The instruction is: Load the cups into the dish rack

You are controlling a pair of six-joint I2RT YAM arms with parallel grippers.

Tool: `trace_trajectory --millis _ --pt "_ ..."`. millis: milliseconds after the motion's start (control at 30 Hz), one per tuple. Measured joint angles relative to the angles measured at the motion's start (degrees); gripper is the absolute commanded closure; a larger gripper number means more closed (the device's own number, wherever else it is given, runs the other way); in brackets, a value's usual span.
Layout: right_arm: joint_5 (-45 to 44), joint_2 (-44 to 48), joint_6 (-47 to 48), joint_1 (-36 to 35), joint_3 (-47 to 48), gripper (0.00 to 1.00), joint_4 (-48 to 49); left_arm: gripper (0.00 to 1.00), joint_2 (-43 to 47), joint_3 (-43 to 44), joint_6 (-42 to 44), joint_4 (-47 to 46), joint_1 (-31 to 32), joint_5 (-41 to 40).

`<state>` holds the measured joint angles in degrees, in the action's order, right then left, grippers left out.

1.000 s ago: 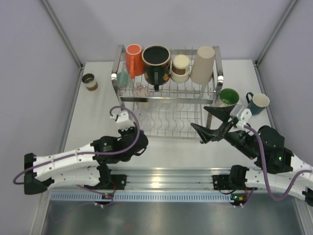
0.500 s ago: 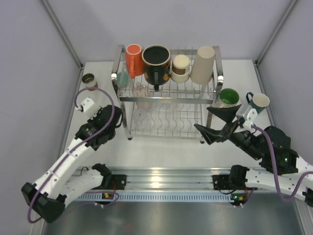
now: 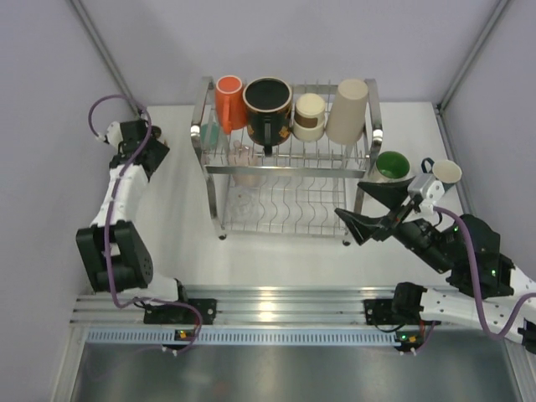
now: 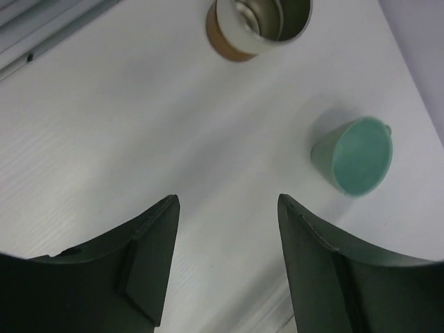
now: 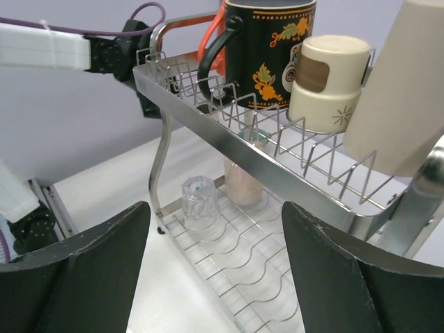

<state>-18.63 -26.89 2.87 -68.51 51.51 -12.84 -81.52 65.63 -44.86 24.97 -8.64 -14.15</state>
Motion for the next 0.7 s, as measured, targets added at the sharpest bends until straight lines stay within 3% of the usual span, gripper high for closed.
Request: trace_trajectory --millis 233,467,700 --pt "-0.4 -1.1 -2.6 0.0 -2.4 0.23 1.6 0.38 -15.0 11.5 7.7 -8.5 -2.5 2.1" --pt "-1.4 -1.6 -2.3 0.0 -3.6 0.23 4.1 0.41 -29.2 30.1 11.9 -7.8 -2.7 0.8" --pt "-2.6 -0.4 -1.4 0.0 -4.0 0.24 4.8 0.42 -32.4 31.5 10.5 -3.8 -3.8 -1.9"
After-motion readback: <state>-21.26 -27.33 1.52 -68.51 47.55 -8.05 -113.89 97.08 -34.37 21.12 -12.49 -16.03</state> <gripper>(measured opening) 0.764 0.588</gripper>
